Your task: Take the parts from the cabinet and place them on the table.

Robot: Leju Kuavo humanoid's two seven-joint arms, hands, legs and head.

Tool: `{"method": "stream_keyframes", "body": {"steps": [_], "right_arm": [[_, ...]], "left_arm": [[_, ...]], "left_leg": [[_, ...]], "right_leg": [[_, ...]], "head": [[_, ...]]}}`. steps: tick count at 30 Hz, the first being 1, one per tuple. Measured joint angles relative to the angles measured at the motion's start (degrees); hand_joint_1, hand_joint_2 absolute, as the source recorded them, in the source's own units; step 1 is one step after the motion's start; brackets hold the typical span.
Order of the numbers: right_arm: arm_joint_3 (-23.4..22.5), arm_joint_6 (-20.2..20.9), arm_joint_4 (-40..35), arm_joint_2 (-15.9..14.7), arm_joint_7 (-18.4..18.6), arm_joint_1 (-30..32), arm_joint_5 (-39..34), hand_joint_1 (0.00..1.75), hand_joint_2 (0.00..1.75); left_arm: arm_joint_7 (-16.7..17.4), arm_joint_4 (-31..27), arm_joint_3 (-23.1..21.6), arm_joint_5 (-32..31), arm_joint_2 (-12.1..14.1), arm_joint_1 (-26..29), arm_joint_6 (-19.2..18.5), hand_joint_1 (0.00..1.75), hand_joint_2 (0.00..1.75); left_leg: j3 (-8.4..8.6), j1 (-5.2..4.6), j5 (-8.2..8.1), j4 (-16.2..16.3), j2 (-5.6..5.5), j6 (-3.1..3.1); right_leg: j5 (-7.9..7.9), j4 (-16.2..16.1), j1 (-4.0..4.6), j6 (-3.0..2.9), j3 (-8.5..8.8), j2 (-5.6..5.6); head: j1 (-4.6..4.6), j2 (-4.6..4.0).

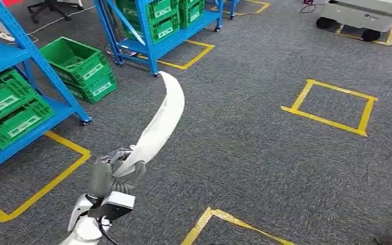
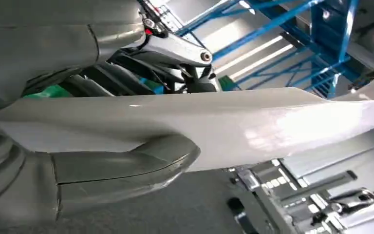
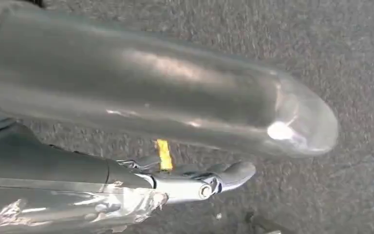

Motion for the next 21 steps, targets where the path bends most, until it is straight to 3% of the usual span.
{"method": "stream_keyframes", "body": {"steps": [1,2,3,4,5,6,9,10,11,13,14,15,16,18,19,20,21], "right_arm": [[0.11,-0.37,0.00,0.00,0.13,0.16,-0.57,0.00,0.00],[0.33,-0.78,0.00,0.00,0.30,0.38,-1.33,0.00,0.00],[0.72,-1.07,-0.02,0.00,0.39,0.64,-2.05,0.00,0.00],[1.13,-1.37,-0.02,0.00,0.46,0.76,-2.76,0.00,0.00],[1.67,-1.57,-0.02,0.17,0.59,0.75,-3.23,0.00,0.00],[2.25,-1.75,-0.07,0.22,0.66,0.82,-3.83,0.00,0.00],[3.24,-2.45,-0.28,0.22,0.81,1.54,-5.22,0.00,0.00],[3.78,-2.64,-0.42,0.24,0.90,1.82,-5.71,0.00,0.00],[4.24,-2.93,-0.61,0.22,0.92,1.97,-6.12,0.00,0.00],[4.98,-3.12,-0.90,0.22,0.98,2.05,-6.79,0.00,0.00],[5.37,-3.54,-1.01,0.22,1.16,2.21,-7.40,0.00,0.00],[5.79,-3.78,-1.14,0.22,1.33,2.46,-7.93,0.00,0.00],[6.36,-3.98,-1.31,0.24,1.44,2.74,-8.35,0.00,0.00],[7.04,-4.04,-1.33,0.24,1.51,2.89,-8.68,0.00,0.00],[7.39,-4.04,-1.42,0.26,1.51,2.88,-8.68,0.00,0.00],[7.78,-4.04,-1.46,0.57,1.51,2.87,-8.87,0.00,0.00],[8.06,-4.19,-1.53,0.59,1.62,2.85,-9.02,0.00,0.00]], "left_arm": [[0.00,0.26,-0.18,0.02,0.00,-0.04,0.00,1.75,1.75],[0.00,0.54,-0.39,0.15,-0.02,-0.16,0.00,1.75,1.75],[-0.04,0.74,-0.63,0.20,-0.04,-0.30,-0.02,1.75,1.75],[-0.11,0.89,-0.80,0.28,-0.04,-0.49,-0.02,1.75,1.75],[-0.15,1.01,-0.81,0.44,-0.04,-0.67,-0.02,1.75,1.75],[-0.17,1.14,-0.90,0.50,-0.07,-0.79,-0.02,1.75,1.75],[-0.17,1.68,-1.27,0.59,-0.22,-0.99,-0.02,1.75,1.75],[-0.17,1.81,-1.31,0.57,-0.24,-1.12,-0.02,1.75,1.75],[-0.18,1.90,-1.38,0.57,-0.26,-1.22,-0.02,1.75,1.75],[-0.18,2.16,-1.40,0.59,-0.20,-1.28,-0.02,1.75,1.75],[-0.17,2.36,-1.42,0.59,-0.17,-1.27,-0.02,1.75,1.75],[-0.17,2.54,-1.49,0.59,-0.15,-1.27,-0.02,1.75,1.75],[-0.18,2.71,-1.53,0.59,-0.15,-1.30,-0.02,1.75,1.75],[-0.17,2.77,-1.66,0.57,-0.22,-1.36,-0.02,1.75,1.75],[-0.17,2.77,-1.68,0.59,-0.24,-1.54,-0.02,1.75,1.75],[-0.20,2.77,-1.68,0.57,-0.24,-1.82,-0.02,1.75,1.75],[-0.20,2.77,-1.68,0.59,-0.26,-2.09,0.00,1.75,1.75]], "left_leg": [[0.03,0.04,-0.01,0.01,0.45,-0.04],[0.07,0.14,-0.06,0.06,0.83,-0.17],[0.17,0.28,-0.17,0.13,1.14,-0.53],[0.30,0.09,-0.39,0.46,1.50,-1.11],[0.05,-0.24,-0.66,0.82,1.68,-1.56],[-0.07,-0.28,-0.55,0.91,1.83,-1.75],[-0.05,0.05,-0.56,0.93,2.69,-2.30],[-0.22,0.22,-1.41,1.51,1.62,-2.69],[-1.35,0.18,-3.44,4.03,0.27,-2.83],[-5.74,0.15,-8.15,13.49,-0.74,-2.83],[-7.98,0.11,-9.59,18.03,-0.95,-2.63],[-8.90,0.00,-9.54,19.59,-1.03,-2.38],[-8.46,-0.19,-8.13,18.46,-1.20,-1.81],[-4.48,-1.18,-3.16,10.55,-1.84,-0.45],[-1.76,-1.83,-0.67,5.27,-2.83,0.32],[-0.21,-2.40,-0.09,1.86,-4.60,1.28],[0.29,-2.19,-0.44,0.36,-4.50,1.66]], "right_leg": [[1.42,-1.95,-0.15,0.16,1.34,-0.12],[3.61,-6.38,-0.35,0.31,3.94,-0.39],[5.87,-12.09,-0.54,0.56,7.32,-1.10],[6.31,-16.79,-0.67,1.05,9.86,-2.83],[6.00,-17.14,-0.44,0.38,10.53,-2.58],[6.20,-17.04,-0.40,-0.59,10.08,-1.88],[6.38,-16.77,-0.15,-1.90,9.52,-0.82],[6.57,-16.84,-0.26,-2.33,9.53,-0.59],[6.72,-16.99,-0.29,-2.61,9.49,-0.28],[7.02,-17.19,-0.20,-3.07,9.21,0.53],[7.10,-17.19,-0.06,-3.18,9.02,1.08],[7.19,-17.19,0.08,-3.31,8.90,1.57],[7.24,-17.18,0.22,-3.35,8.88,2.17],[7.39,-17.19,0.30,-3.41,8.99,3.31],[7.50,-17.23,0.24,-3.34,9.07,3.80],[7.62,-17.24,0.12,-3.16,8.88,4.12],[7.82,-17.14,0.22,-2.88,8.50,4.75]], "head": [[-0.04,0.00],[-0.02,0.00],[-0.02,0.00],[-0.02,0.00],[0.19,0.00],[-0.13,0.00],[-0.28,0.00],[-0.28,0.00],[-0.30,0.00],[-0.55,0.00],[-0.65,0.00],[-0.68,0.00],[-0.68,0.00],[-0.68,0.00],[-0.70,0.00],[-0.55,0.00],[-0.85,0.00]]}}
